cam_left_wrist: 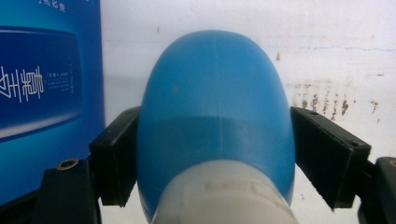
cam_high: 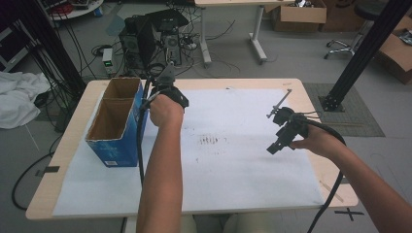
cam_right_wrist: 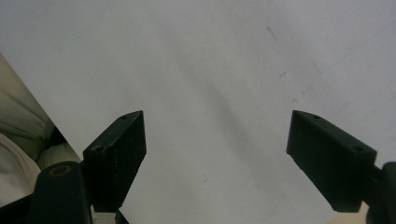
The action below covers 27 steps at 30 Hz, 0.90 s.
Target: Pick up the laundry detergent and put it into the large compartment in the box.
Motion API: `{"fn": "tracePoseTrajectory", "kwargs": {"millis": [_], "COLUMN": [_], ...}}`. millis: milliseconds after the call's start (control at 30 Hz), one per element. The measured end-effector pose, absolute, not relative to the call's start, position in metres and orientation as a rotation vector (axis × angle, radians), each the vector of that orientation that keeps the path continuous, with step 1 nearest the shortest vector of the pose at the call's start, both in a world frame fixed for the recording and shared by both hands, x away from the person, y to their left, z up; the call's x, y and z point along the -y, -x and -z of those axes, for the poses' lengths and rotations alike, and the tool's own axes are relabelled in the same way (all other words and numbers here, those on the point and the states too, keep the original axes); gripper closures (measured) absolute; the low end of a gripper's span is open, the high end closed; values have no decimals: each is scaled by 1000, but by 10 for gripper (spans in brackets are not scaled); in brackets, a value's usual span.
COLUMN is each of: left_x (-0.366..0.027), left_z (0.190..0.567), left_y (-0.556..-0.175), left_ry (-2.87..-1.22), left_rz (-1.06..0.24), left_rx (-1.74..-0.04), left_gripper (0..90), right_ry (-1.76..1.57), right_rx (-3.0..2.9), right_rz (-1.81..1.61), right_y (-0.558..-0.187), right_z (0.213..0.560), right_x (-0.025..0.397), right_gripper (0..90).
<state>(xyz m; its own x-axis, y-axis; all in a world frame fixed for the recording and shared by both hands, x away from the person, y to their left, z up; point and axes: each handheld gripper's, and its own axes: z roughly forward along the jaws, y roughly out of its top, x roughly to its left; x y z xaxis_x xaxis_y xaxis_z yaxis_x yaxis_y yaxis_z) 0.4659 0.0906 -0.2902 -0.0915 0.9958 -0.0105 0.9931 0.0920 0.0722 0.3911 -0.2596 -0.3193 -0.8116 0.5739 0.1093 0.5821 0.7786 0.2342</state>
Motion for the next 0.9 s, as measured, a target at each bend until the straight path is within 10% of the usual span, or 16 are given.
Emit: {"fn": "tracePoseTrajectory", "kwargs": {"millis": [900], "left_x": [-90], "left_z": [289], "left_y": [-464], "left_ry": [-2065], "left_rz": [-80], "left_rx": [-2275], "left_gripper": [295], "right_ry": [954], "right_rx": [2932], "right_rz": [400], "right_y": [-390], "right_z": [319], "right_x": [259], "right_gripper": [199]}}
